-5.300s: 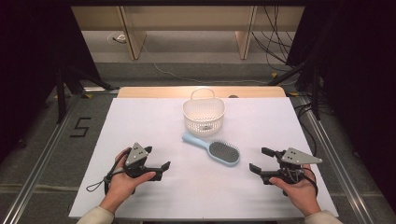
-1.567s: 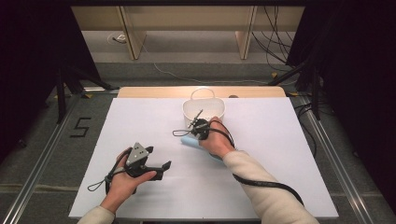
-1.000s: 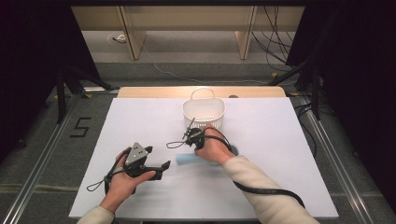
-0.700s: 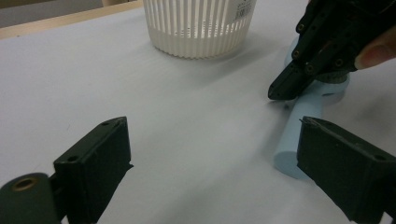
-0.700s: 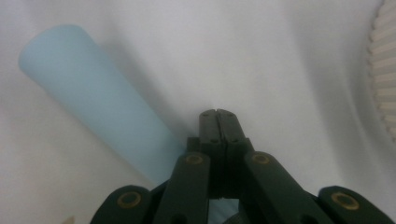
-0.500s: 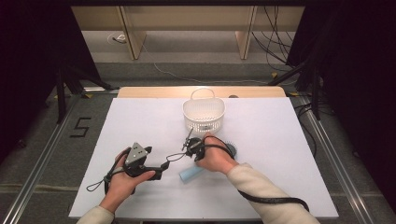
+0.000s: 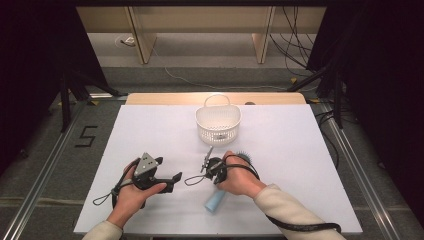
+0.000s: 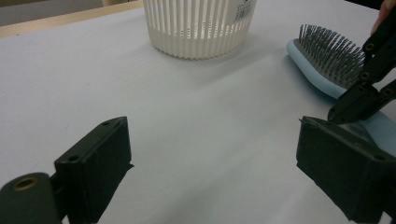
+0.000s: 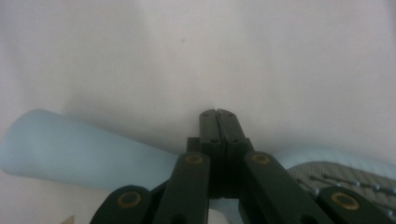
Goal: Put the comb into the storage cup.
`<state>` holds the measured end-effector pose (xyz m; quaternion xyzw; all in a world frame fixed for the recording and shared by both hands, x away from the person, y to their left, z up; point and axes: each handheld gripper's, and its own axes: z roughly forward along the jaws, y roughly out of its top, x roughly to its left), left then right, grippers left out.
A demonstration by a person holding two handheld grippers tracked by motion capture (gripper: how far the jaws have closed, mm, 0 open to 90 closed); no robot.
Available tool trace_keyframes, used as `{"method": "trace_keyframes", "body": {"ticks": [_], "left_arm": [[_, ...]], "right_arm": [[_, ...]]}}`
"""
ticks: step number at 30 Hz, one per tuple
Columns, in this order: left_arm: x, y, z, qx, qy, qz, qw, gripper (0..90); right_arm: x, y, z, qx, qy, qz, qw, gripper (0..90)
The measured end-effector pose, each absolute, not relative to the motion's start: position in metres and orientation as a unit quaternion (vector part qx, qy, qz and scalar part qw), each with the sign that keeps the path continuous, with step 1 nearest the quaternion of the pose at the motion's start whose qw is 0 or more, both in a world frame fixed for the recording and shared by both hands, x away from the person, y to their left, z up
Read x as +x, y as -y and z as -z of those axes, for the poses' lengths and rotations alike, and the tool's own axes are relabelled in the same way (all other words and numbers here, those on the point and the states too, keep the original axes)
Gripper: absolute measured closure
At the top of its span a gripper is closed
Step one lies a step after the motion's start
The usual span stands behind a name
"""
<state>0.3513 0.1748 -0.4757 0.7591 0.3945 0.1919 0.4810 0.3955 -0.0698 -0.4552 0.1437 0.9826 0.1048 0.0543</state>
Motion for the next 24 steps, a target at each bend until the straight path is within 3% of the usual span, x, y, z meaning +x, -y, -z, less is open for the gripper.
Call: {"method": "trace_keyframes", "body": {"ticks": [24], "left_arm": [[0.351,-0.173,0.477,0.762,-0.395,-0.191,0.477,9.8]], "right_arm": [[0.359,0.143,0.456,0.172,-0.979,-0.109,0.025,90.0]]}}
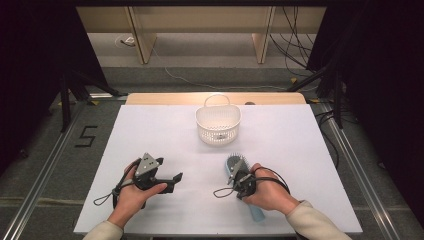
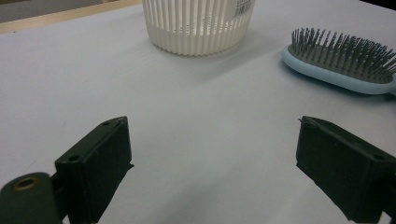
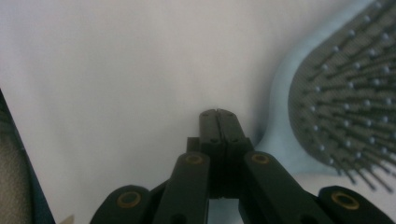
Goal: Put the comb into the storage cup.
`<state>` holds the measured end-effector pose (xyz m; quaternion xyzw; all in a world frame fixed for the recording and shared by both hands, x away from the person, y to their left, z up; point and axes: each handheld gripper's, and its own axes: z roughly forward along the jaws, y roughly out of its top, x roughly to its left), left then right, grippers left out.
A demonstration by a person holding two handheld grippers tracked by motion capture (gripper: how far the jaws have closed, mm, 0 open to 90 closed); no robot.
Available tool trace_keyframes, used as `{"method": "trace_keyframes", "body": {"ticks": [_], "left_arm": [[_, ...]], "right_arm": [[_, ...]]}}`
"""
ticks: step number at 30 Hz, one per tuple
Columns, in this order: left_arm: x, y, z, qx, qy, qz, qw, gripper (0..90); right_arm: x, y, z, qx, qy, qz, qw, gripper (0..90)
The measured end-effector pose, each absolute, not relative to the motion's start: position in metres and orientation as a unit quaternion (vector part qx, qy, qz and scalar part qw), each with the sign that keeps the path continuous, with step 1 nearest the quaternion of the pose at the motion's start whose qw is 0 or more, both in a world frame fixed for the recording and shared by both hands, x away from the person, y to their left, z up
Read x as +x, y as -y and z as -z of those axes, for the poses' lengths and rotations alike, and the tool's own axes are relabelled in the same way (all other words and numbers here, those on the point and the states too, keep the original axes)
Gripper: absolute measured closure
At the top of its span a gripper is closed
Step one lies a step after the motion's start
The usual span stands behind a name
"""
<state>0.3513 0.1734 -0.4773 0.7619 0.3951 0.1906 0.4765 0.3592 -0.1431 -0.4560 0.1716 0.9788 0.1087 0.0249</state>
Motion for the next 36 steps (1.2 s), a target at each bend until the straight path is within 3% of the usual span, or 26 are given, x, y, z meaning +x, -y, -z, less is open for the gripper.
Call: {"method": "trace_keyframes", "body": {"ticks": [16,36], "left_arm": [[0.351,-0.173,0.477,0.763,-0.394,-0.191,0.476,10.1],[0.351,-0.173,0.477,0.763,-0.394,-0.191,0.476,10.1]], "right_arm": [[0.361,0.187,0.455,0.225,-0.967,-0.119,0.023,90.0],[0.367,0.205,0.452,0.272,-0.953,-0.129,0.029,90.0]]}}
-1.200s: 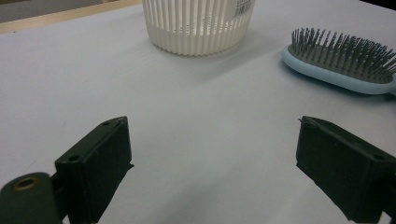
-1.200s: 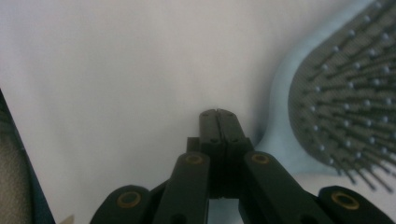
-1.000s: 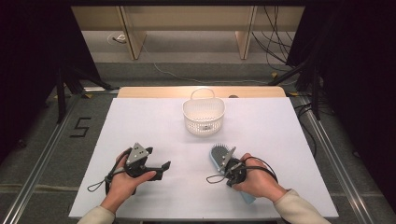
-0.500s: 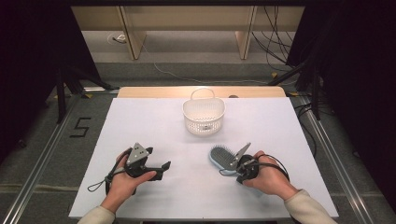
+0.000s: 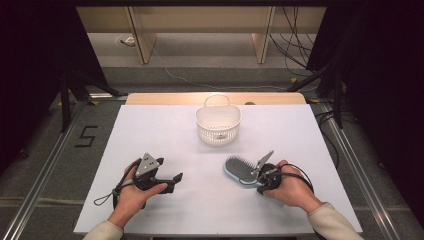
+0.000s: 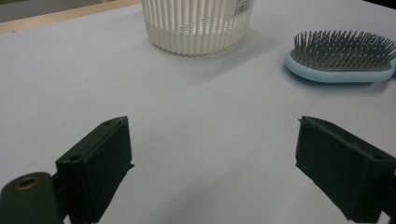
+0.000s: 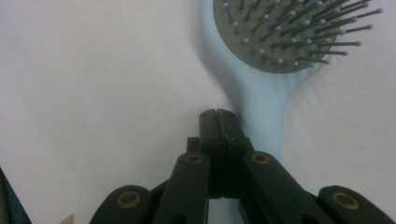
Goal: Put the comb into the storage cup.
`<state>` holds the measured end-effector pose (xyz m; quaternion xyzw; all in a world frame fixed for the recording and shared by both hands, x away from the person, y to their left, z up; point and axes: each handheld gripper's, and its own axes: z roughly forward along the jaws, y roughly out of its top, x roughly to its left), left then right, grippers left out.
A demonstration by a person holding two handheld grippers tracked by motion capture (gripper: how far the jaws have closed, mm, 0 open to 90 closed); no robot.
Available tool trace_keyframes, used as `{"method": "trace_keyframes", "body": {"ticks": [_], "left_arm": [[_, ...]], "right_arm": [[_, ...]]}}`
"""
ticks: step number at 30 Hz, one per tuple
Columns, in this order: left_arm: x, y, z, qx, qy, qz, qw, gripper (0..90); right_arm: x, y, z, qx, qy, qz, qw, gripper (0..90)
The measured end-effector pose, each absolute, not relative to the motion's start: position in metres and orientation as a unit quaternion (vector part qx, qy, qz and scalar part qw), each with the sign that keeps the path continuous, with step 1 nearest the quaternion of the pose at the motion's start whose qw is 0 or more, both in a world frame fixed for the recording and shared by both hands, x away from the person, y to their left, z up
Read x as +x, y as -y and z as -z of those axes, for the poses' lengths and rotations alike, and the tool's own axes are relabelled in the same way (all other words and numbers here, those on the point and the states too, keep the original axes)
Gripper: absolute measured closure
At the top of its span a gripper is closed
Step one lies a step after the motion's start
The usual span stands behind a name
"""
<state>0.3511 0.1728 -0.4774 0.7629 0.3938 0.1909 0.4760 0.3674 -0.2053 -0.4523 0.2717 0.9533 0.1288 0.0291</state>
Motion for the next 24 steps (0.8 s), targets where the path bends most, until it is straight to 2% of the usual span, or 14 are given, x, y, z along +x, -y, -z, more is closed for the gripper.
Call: {"method": "trace_keyframes", "body": {"ticks": [13,18,22,24], "left_arm": [[0.351,-0.173,0.477,0.763,-0.393,-0.191,0.476,10.3],[0.351,-0.173,0.477,0.763,-0.394,-0.191,0.476,10.5],[0.351,-0.173,0.477,0.763,-0.393,-0.192,0.476,10.5],[0.351,-0.173,0.477,0.763,-0.393,-0.192,0.476,10.5]], "right_arm": [[0.368,0.211,0.455,0.264,-0.952,-0.153,0.022,88.3],[0.365,0.218,0.454,0.262,-0.941,-0.214,0.003,76.6],[0.362,0.226,0.453,0.230,-0.932,-0.282,-0.017,60.1],[0.359,0.230,0.453,0.227,-0.920,-0.317,-0.028,48.5]]}}
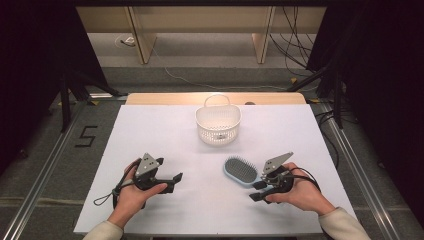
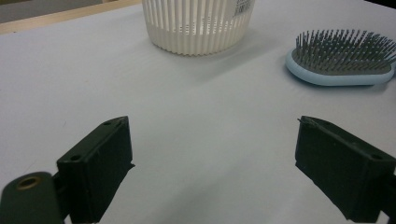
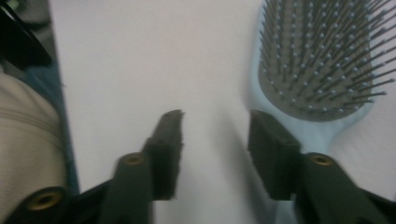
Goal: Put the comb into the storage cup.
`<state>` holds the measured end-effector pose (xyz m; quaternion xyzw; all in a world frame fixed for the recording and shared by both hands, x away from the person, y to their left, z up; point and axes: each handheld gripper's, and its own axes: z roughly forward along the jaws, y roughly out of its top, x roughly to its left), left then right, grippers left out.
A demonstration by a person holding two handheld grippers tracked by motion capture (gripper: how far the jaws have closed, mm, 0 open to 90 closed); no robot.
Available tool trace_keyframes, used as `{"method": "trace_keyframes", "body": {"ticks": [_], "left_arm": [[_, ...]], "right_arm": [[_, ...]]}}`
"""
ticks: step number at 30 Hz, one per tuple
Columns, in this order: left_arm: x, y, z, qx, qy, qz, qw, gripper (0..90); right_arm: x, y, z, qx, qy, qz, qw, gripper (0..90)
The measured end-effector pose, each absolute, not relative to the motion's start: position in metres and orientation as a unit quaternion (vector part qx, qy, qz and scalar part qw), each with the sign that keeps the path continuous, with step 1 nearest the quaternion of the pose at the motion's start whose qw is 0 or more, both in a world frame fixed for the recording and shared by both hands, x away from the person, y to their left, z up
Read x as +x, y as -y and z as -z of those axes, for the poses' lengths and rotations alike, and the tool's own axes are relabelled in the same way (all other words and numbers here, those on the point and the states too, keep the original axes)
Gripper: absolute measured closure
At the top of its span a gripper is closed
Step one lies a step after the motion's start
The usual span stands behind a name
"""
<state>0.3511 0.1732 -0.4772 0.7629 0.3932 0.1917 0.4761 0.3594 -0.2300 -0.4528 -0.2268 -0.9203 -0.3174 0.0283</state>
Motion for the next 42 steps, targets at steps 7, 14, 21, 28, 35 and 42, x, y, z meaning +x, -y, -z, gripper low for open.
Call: {"method": "trace_keyframes", "body": {"ticks": [7,14,21,28,35,42], "left_arm": [[0.351,-0.173,0.477,0.764,-0.392,-0.192,0.475,10.5],[0.351,-0.173,0.477,0.764,-0.392,-0.193,0.476,10.5],[0.351,-0.173,0.477,0.764,-0.392,-0.193,0.475,10.4],[0.351,-0.173,0.477,0.765,-0.391,-0.194,0.474,10.1],[0.352,-0.173,0.477,0.765,-0.391,-0.194,0.474,10.1],[0.352,-0.173,0.477,0.765,-0.391,-0.194,0.474,10.1]], "right_arm": [[0.349,0.248,0.446,-0.210,0.852,0.480,0.015,25.6],[0.352,0.272,0.433,-0.234,0.802,0.548,-0.044,16.8],[0.359,0.283,0.431,-0.262,0.798,0.537,-0.075,16.2],[0.366,0.291,0.432,-0.278,0.800,0.525,-0.087,16.1],[0.374,0.289,0.434,-0.278,0.826,0.482,-0.086,16.1],[0.380,0.283,0.441,-0.275,0.861,0.421,-0.073,16.4]]}}
